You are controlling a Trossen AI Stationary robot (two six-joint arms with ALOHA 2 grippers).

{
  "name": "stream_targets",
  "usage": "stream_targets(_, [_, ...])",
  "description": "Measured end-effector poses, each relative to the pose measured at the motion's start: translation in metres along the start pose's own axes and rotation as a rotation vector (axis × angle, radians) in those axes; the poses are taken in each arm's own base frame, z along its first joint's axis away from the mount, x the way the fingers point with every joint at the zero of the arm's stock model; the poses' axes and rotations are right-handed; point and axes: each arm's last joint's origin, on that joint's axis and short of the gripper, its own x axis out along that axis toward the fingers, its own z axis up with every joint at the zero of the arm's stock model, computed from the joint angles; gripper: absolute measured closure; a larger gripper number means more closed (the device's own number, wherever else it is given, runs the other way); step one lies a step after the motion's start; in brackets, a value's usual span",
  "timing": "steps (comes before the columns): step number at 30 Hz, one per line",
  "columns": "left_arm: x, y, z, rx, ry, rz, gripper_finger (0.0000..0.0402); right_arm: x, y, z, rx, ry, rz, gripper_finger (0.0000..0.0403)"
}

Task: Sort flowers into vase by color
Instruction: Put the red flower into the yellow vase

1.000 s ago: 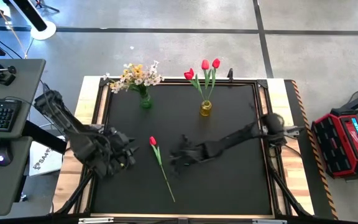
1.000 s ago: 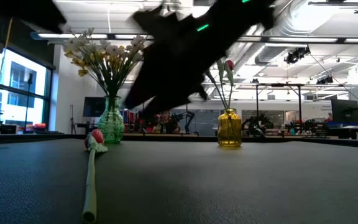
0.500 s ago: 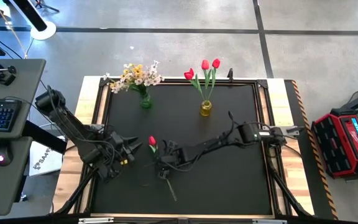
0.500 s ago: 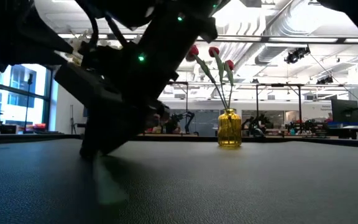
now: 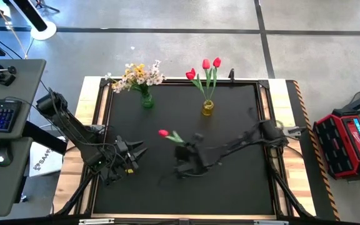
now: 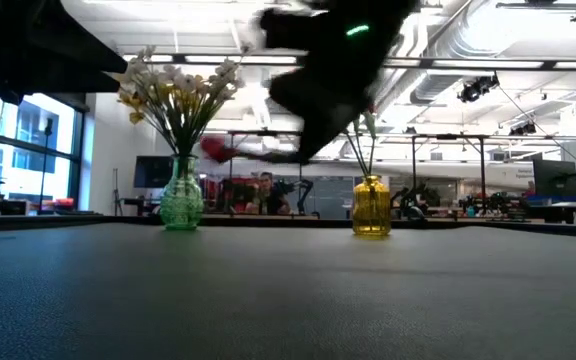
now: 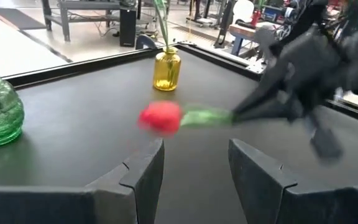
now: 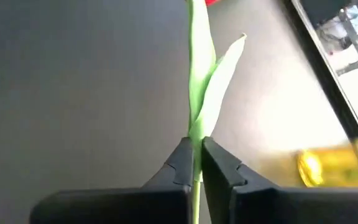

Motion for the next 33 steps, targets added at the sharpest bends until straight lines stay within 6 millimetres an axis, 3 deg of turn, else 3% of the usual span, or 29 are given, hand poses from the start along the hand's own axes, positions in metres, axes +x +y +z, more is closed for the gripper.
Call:
stream_targets(4, [0.002, -0.005, -0.005, 0.01, -0.001, -0.005, 0.0234, -0.023, -0.031, -0.047, 0.111, -0.084, 0.035, 0.0397])
stream_targets(7, [0.004, -0.006, -0.008, 0.017, -0.002, 0.0, 0.0234, -0.047, -0.055, -0.075, 0.193, -0.268, 0.12, 0.04])
stream_targets(10, [0.007, -0.008, -0.01, -0.01, 0.008, 0.006, 0.0234, -0.059, -0.078, -0.095, 0.268, -0.474, 0.16, 0.04])
stream_targets(14, [0.014, -0.013, -0.01, -0.028, 0.111, -0.035, 0.0234, -0.061, -0.127, -0.096, 0.317, -0.845, 0.318, 0.0401])
stream_targets(17, [0.021, -0.017, -0.008, -0.004, 0.161, -0.069, 0.0234, -0.045, -0.165, -0.106, 0.302, -1.187, 0.49, 0.0402])
stream_targets(19, [0.025, -0.019, -0.005, 0.017, 0.163, -0.078, 0.0234, -0.037, -0.192, -0.112, 0.335, -1.347, 0.461, 0.0402])
stream_targets(23, [0.035, -0.022, 0.001, 0.038, 0.134, -0.075, 0.0234, -0.018, -0.22, -0.115, 0.272, -1.388, 0.273, 0.0402])
stream_targets(25, [0.04, -0.022, 0.004, 0.048, 0.131, -0.077, 0.0234, -0.016, -0.232, -0.107, 0.253, -1.418, 0.202, 0.0402])
stream_targets(29, [0.048, -0.024, 0.009, 0.035, 0.143, -0.1, 0.0234, -0.012, -0.258, -0.094, 0.272, -1.441, 0.073, 0.0402])
stream_targets(33, [0.052, -0.024, 0.011, 0.018, 0.146, -0.104, 0.0234, -0.001, -0.282, -0.097, 0.332, -1.421, 0.0, 0.0403])
